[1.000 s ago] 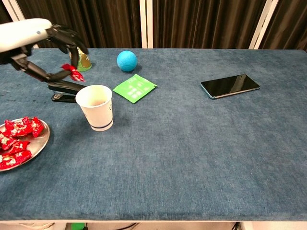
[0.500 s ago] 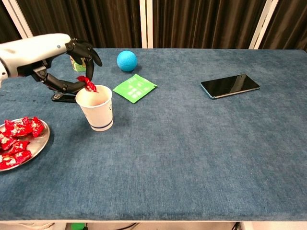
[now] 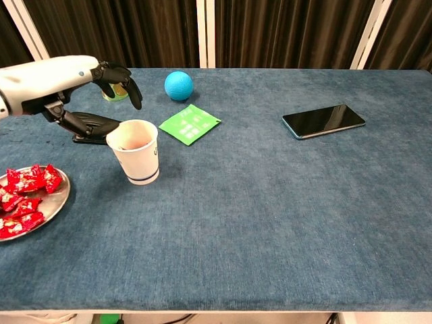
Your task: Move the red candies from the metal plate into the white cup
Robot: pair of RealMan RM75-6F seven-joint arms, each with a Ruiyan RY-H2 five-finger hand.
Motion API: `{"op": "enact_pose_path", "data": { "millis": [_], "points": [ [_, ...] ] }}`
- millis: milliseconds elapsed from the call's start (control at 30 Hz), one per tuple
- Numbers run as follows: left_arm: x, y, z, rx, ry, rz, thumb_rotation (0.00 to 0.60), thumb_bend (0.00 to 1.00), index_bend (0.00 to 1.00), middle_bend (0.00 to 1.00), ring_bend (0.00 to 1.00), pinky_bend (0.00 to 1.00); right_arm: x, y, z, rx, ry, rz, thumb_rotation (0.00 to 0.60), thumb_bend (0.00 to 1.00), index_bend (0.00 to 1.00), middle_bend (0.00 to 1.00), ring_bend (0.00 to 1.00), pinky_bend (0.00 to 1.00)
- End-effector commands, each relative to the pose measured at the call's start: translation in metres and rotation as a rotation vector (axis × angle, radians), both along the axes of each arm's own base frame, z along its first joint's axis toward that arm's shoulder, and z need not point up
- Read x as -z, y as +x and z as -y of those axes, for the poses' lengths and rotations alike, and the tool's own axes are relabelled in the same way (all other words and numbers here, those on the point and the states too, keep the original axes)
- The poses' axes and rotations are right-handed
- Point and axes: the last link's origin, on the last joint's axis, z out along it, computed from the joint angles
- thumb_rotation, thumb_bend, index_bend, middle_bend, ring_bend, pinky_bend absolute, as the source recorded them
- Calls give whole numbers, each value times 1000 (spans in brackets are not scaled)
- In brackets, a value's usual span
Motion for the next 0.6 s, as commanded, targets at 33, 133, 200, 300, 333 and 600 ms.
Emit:
{"op": "enact_pose_path", "data": {
  "millis": [33,133,200,300,333,600],
  "points": [
    [-11,-1,4,4,27,18,600,380,344,234,59,253,-1,1,0,-2,-3,0,600,368,0,0,0,0],
    [-32,-7,12,-1,81,34,600,378,361,234,59,252,-2,1,-1,-4,-7,0,600,368,0,0,0,0],
    [-45,-17,18,-20,104,22,600,376,371,234,62,250,-3,1,-1,-5,-9,0,600,368,0,0,0,0],
    [-59,-39,31,-75,119,-25,600,370,380,234,70,249,-3,2,-1,-8,-8,1,600,368,0,0,0,0],
    [-61,-50,37,-101,115,-45,600,369,383,234,70,249,-3,3,0,-9,-6,2,600,368,0,0,0,0],
    [-58,-97,64,-243,63,-95,600,357,403,233,70,253,1,6,-1,-21,5,1,600,368,0,0,0,0]
  ]
}}
